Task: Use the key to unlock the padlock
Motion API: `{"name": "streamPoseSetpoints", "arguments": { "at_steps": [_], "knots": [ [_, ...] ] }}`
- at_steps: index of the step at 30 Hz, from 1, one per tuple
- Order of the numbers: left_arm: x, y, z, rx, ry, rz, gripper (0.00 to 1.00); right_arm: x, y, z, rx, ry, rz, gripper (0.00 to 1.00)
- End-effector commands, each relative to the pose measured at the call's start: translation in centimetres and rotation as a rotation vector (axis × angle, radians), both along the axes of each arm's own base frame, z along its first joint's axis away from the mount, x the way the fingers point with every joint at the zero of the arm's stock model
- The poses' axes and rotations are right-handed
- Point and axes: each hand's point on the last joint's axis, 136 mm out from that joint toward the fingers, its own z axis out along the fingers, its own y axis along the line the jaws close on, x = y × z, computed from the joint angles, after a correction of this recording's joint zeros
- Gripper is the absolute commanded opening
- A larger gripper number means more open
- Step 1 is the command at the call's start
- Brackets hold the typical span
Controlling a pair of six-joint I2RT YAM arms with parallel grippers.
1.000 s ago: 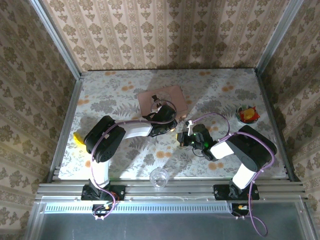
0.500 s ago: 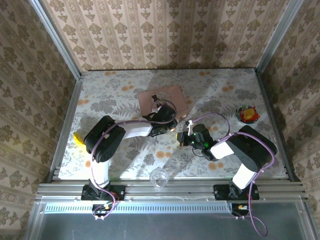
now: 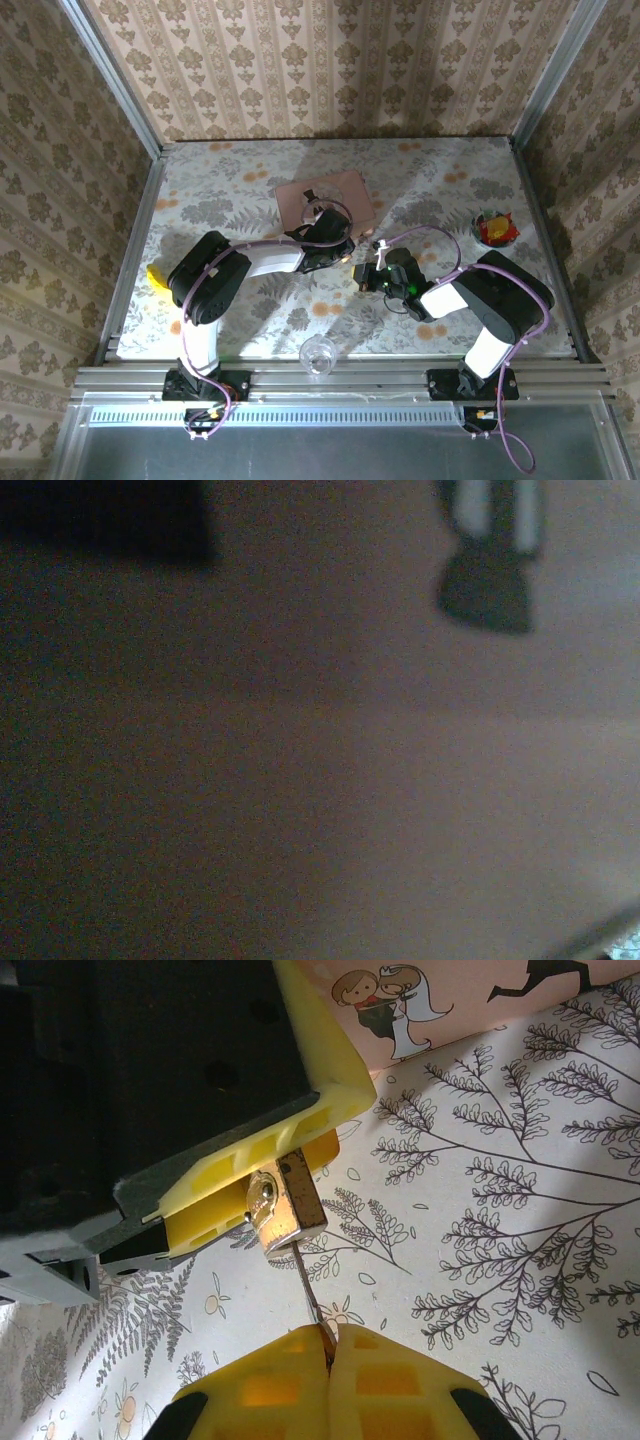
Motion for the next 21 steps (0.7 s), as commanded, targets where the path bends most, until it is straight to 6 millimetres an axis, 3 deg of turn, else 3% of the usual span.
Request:
{"name": "streamPoseSetpoints", "arguments": {
  "at_steps": [1,11,21],
  "knots": [
    [-1.5,-1.0,-1.3,-0.069,0.114,-0.015,0.00,1.6,1.1,2.2,0.073,-0.046,-0.006,0.00],
    [-1.9,-1.1,-1.1,-0.068,0.121,-0.034,0.00,2.2,1.0,1.9,0.123,-0.022,0.001,0.00],
    [-2.0,-1.5,-1.2,-0.072,0.131,-0.041,0.00,3.1,0.3,3.0,0.159,-0.050,-0.028,0.00]
  ]
}}
